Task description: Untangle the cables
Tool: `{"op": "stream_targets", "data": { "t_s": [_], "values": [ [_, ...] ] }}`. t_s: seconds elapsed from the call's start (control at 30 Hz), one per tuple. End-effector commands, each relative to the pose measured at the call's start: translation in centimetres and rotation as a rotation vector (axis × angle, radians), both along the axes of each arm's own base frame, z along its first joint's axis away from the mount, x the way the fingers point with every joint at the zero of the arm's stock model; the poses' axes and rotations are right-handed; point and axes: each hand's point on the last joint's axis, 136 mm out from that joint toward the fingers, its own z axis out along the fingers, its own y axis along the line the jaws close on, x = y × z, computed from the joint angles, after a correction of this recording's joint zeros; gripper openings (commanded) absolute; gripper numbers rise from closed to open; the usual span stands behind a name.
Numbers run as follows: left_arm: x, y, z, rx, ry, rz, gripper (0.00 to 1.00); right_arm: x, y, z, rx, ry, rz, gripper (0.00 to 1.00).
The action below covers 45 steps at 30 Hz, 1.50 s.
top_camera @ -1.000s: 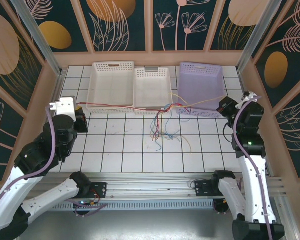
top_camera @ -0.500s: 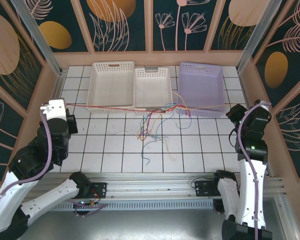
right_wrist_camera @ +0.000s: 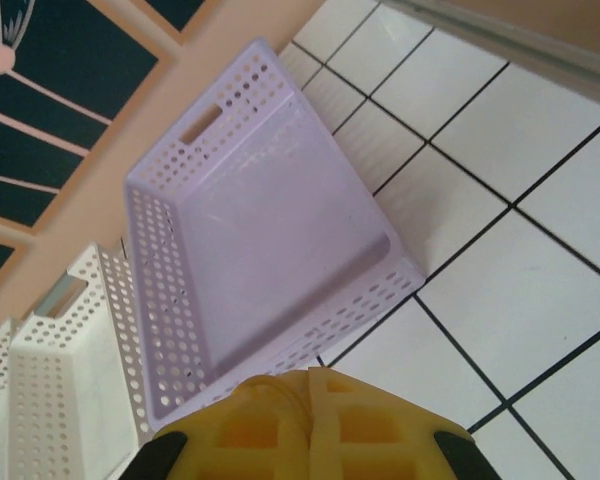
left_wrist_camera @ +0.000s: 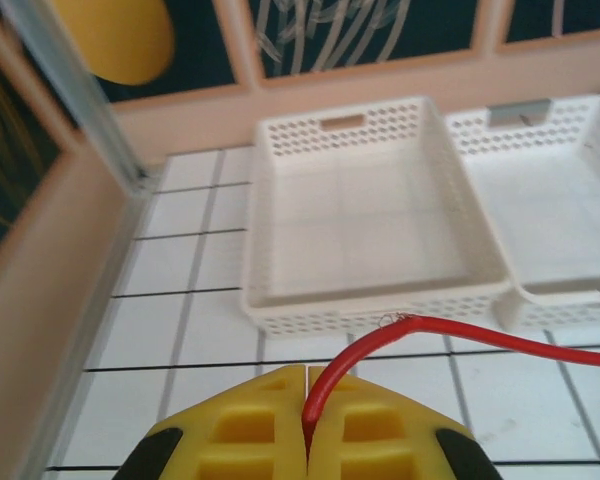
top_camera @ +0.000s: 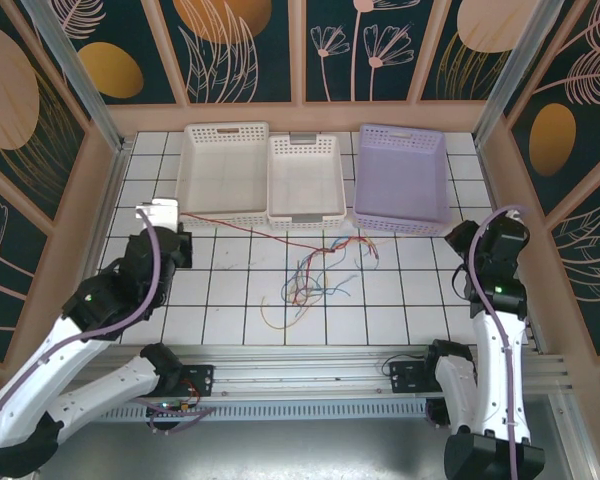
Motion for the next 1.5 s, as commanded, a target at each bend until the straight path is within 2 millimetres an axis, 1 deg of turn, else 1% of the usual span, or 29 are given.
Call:
{"op": "stream_targets", "data": {
  "t_s": [0.0, 0.07, 0.1, 0.13, 0.17, 0.2, 0.23, 0.33, 0.37, 0.43, 0.53, 0.63, 0.7, 0.83, 0.97, 1.0, 1.13, 1.3, 1.4, 1.47],
  "values": [
    [1.2, -3.6, -0.5, -0.138, 0.003, -0.101, 0.0, 0.5, 1.8, -1.8, 0.016, 0.032, 0.103, 0.0],
    [1.7, -5.2, -1.0, -0.166, 0.029, -0.138, 0.0, 0.5, 3.1, -1.9, 0.027, 0.024, 0.162, 0.0],
    [2.0, -6.0, -1.3, -0.182, 0.041, -0.16, 0.0, 0.5, 3.8, -1.9, 0.03, 0.015, 0.19, 0.09],
    [2.1, -6.6, -2.5, -0.185, 0.068, -0.178, 0.0, 0.5, 4.5, -1.7, 0.031, 0.006, 0.221, 0.21],
    [2.2, -7.2, -2.7, -0.203, 0.073, -0.194, 0.0, 0.5, 5.4, -1.5, 0.035, -0.003, 0.256, 0.3],
    [2.3, -7.8, -2.8, -0.224, 0.079, -0.21, 0.0, 0.4, 6.6, -1.2, 0.039, -0.019, 0.306, 0.36],
    [2.3, -8.2, -2.9, -0.241, 0.083, -0.224, 0.0, 0.3, 7.8, -1.0, 0.047, -0.029, 0.354, 0.4],
    [2.5, -8.9, -3.1, -0.269, 0.091, -0.238, 0.0, -0.6, 11.8, -0.8, 0.081, -0.053, 0.482, 0.53],
    [2.6, -9.1, -3.1, -0.276, 0.09, -0.242, 0.0, -1.0, 13.0, -1.2, 0.094, -0.048, 0.515, 0.56],
    [2.6, -9.4, -3.1, -0.289, 0.094, -0.25, 0.0, -1.9, 16.1, -2.3, 0.123, -0.034, 0.606, 0.6],
    [2.6, -9.8, -3.5, -0.304, 0.106, -0.259, 0.0, -3.3, 20.5, -4.7, 0.126, -0.007, 0.718, 0.63],
    [2.5, -10.0, -3.3, -0.324, 0.105, -0.269, 0.0, -4.6, 24.0, -7.1, 0.078, 0.019, 0.792, 0.65],
    [2.4, -10.1, -3.1, -0.336, 0.103, -0.277, 0.0, -5.1, 25.7, -8.3, 0.046, 0.038, 0.823, 0.66],
    [2.1, -10.4, -2.8, -0.361, 0.1, -0.292, 0.0, -4.6, 27.1, -11.5, -0.046, 0.11, 0.811, 0.67],
    [1.8, -10.5, -2.9, -0.387, 0.1, -0.304, 0.0, -3.3, 27.5, -13.7, -0.136, 0.157, 0.765, 0.67],
    [1.7, -10.5, -2.8, -0.395, 0.099, -0.305, 0.0, -2.9, 27.6, -14.0, -0.147, 0.163, 0.75, 0.67],
    [1.5, -10.4, -2.7, -0.409, 0.094, -0.31, 0.0, -1.4, 28.2, -14.2, -0.188, 0.155, 0.72, 0.64],
    [1.3, -10.3, -2.6, -0.421, 0.089, -0.309, 0.0, -0.9, 29.8, -16.0, -0.223, 0.199, 0.742, 0.6],
    [1.3, -10.2, -2.4, -0.425, 0.085, -0.307, 0.0, -0.6, 29.6, -17.2, -0.264, 0.236, 0.724, 0.54],
    [1.2, -10.2, -2.2, -0.427, 0.081, -0.307, 0.0, -0.8, 29.1, -17.9, -0.281, 0.252, 0.701, 0.51]
  ]
}}
